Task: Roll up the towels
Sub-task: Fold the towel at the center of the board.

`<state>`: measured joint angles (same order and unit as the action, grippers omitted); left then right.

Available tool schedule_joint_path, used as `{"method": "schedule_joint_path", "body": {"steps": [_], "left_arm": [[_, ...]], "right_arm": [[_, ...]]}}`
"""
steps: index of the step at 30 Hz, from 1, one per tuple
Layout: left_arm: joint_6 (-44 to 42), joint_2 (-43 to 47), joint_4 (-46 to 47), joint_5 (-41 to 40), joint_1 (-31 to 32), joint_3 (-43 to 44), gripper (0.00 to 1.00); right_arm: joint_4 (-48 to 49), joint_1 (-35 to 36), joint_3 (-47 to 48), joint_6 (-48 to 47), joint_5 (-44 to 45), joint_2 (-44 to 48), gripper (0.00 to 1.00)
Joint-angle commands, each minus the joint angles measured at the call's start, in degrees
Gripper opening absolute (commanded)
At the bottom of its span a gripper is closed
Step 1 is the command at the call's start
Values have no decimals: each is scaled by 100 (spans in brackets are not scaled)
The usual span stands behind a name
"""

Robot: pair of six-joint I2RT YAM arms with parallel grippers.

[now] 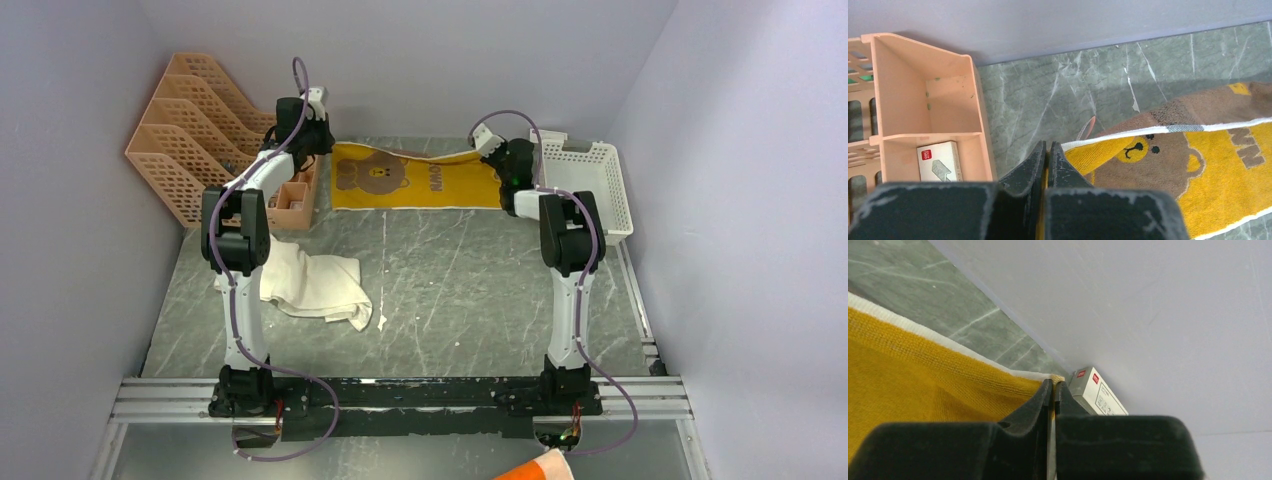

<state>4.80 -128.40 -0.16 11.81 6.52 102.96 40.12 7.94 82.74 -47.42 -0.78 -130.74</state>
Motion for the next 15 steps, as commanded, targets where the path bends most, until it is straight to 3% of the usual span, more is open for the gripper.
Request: {"method": "schedule_joint_path", "body": {"steps": [1, 9, 15], "left_arm": [[-162, 249, 218, 151, -37, -30, 7], [-14, 528, 456, 350, -37, -381, 7], [-88, 362, -183, -129, -58, 75, 7]], "right_arm": [[536, -4, -284, -32, -411, 551, 0], [-87, -10, -316, 38, -676, 1049, 0], [-644, -12, -154, 624, -263, 1185, 0]]}}
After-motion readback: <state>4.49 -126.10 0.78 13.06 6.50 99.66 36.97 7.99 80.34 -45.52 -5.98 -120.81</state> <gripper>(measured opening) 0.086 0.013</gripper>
